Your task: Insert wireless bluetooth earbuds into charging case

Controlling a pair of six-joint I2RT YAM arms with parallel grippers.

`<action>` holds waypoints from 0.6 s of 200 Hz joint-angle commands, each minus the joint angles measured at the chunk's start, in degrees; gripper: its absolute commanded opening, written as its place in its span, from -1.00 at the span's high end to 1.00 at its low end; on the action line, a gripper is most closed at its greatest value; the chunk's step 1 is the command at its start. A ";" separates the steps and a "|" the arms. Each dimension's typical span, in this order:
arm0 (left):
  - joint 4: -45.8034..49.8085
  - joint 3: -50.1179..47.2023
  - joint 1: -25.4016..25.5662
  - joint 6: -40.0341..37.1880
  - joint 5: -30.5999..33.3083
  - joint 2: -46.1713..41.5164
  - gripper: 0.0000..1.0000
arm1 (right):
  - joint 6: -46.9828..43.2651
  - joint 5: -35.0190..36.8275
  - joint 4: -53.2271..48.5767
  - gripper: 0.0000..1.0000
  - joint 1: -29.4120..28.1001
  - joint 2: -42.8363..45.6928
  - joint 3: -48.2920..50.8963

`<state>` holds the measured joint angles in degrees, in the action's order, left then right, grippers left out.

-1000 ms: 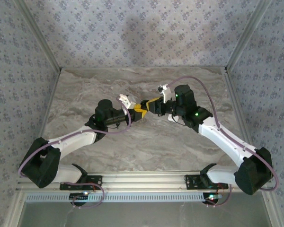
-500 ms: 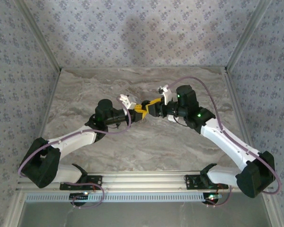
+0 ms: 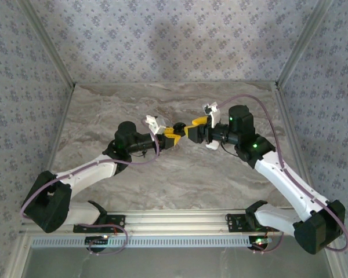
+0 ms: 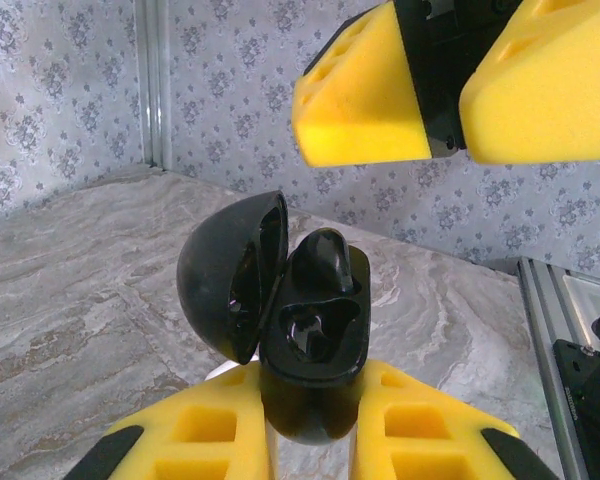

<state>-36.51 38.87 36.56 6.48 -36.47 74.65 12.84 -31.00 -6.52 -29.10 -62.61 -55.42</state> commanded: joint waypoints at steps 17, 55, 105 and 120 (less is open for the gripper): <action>-1.68 2.00 0.47 -1.22 -1.20 -2.25 0.76 | 1.90 -2.33 -0.45 -0.22 0.53 -2.51 -0.50; -1.10 -0.13 -2.54 0.54 2.03 -3.11 0.79 | 4.36 3.30 -7.93 -0.15 0.60 -5.59 -4.72; 4.37 -3.54 -13.16 6.58 1.53 -6.17 0.79 | 10.65 13.88 -20.69 -0.04 -4.21 -13.57 -14.42; 9.20 -3.82 -15.65 6.42 2.35 -8.08 0.79 | 13.00 17.29 -24.13 -0.03 -6.18 -17.34 -18.14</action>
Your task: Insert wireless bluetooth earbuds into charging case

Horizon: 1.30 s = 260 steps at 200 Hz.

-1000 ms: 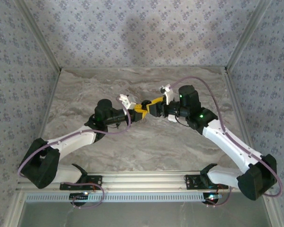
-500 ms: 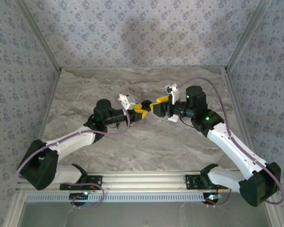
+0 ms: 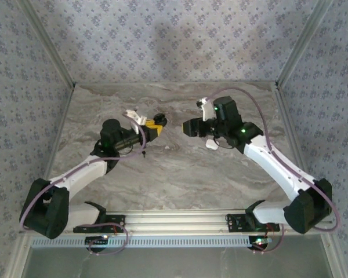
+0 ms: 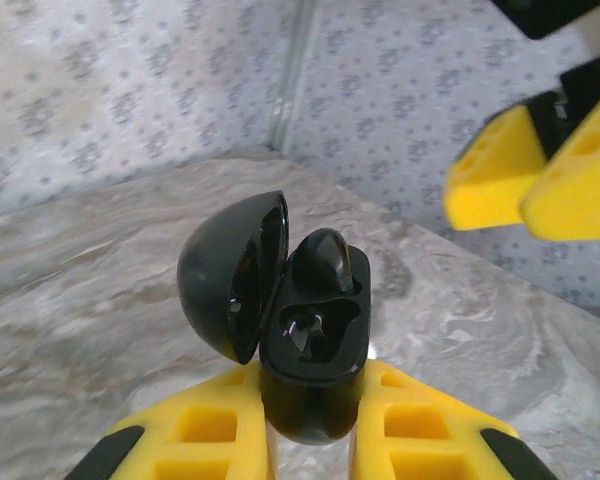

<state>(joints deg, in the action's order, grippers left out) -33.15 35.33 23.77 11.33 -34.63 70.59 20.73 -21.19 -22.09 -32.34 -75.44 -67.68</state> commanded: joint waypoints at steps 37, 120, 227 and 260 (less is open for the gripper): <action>10.40 -4.73 -10.37 7.28 4.53 -8.66 0.79 | 11.31 11.52 -14.15 0.00 -6.65 -14.45 -12.97; 22.72 -8.28 -21.21 12.16 11.69 -14.40 0.77 | 14.87 11.13 -26.50 0.03 -14.21 -43.91 -38.19; 26.07 -9.66 -21.47 13.19 15.16 -16.74 0.75 | 16.45 4.76 -28.89 0.15 -16.61 -62.73 -53.68; 26.55 -10.04 -21.45 12.93 15.30 -17.58 0.75 | 17.65 2.75 -27.36 0.20 -16.85 -64.25 -53.74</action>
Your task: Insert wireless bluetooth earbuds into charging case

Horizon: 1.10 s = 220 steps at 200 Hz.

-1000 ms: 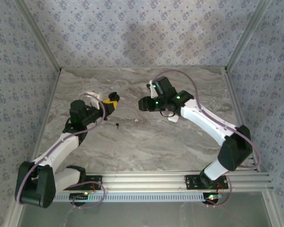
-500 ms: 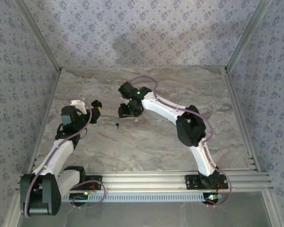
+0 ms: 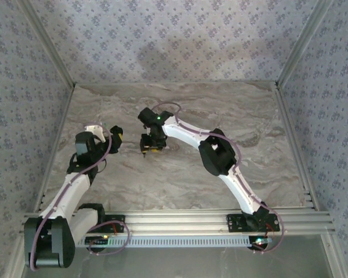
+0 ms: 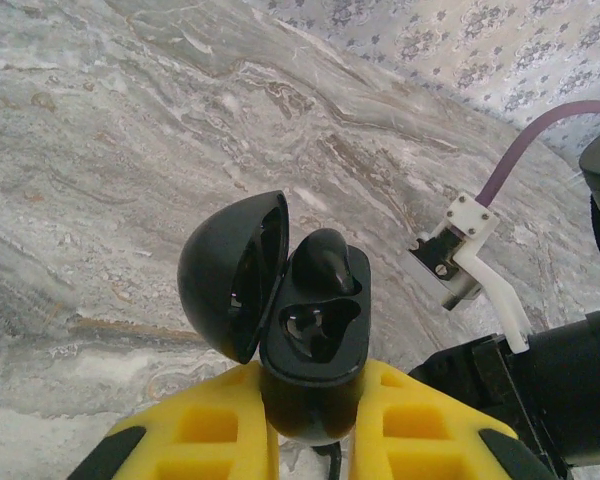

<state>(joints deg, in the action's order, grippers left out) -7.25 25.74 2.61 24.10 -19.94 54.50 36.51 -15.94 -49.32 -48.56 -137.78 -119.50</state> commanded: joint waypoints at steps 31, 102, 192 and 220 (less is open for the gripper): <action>0.06 -0.77 -0.31 0.58 0.78 -2.01 0.74 | 2.24 -3.03 1.13 0.28 -0.82 -2.49 -1.94; 0.21 -0.78 -0.31 0.44 1.01 -4.77 0.74 | 3.74 -4.27 2.26 0.31 -0.73 -4.25 -2.46; 1.48 -0.55 -0.33 -0.45 2.02 -7.27 0.69 | 2.59 -0.49 -2.63 0.48 -0.26 -6.72 -5.04; 2.19 -0.42 -0.32 -1.29 1.94 -7.22 0.69 | 1.59 0.83 -4.25 0.56 -0.03 -5.15 -4.27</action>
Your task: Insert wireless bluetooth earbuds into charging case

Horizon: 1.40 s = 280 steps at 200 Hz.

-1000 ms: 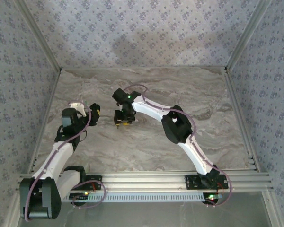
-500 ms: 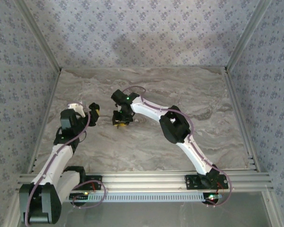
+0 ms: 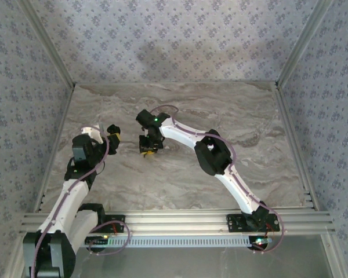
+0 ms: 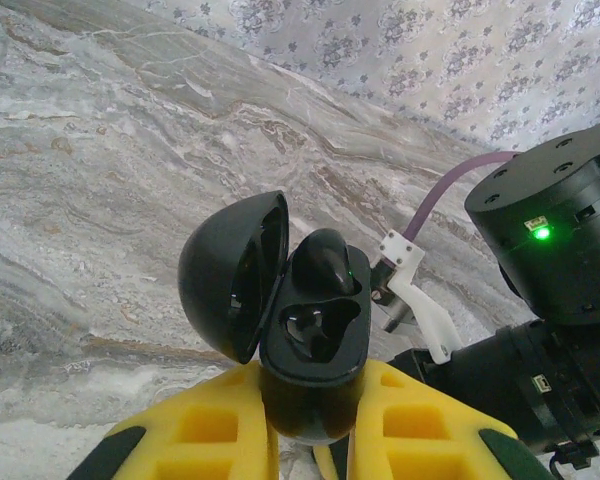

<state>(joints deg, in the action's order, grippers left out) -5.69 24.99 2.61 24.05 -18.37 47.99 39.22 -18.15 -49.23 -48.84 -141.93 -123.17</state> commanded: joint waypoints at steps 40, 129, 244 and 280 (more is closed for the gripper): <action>0.84 0.34 -0.19 -1.45 0.02 -0.66 0.69 | -2.51 4.00 -4.31 0.62 0.91 3.47 4.45; 0.87 1.55 2.60 -2.96 -0.40 1.75 0.69 | -6.21 7.23 -5.53 0.62 3.71 19.06 27.88; 2.08 2.34 3.54 -4.19 -0.01 2.66 0.69 | -7.03 9.63 -17.94 0.23 5.16 20.89 22.39; 1.87 2.51 3.52 -4.37 -0.04 2.77 0.69 | -4.43 8.26 -18.33 0.25 5.19 19.35 22.14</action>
<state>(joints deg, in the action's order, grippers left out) -4.01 25.26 5.80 20.86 -18.39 50.78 32.01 -9.78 -64.12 -43.53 -121.86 -100.44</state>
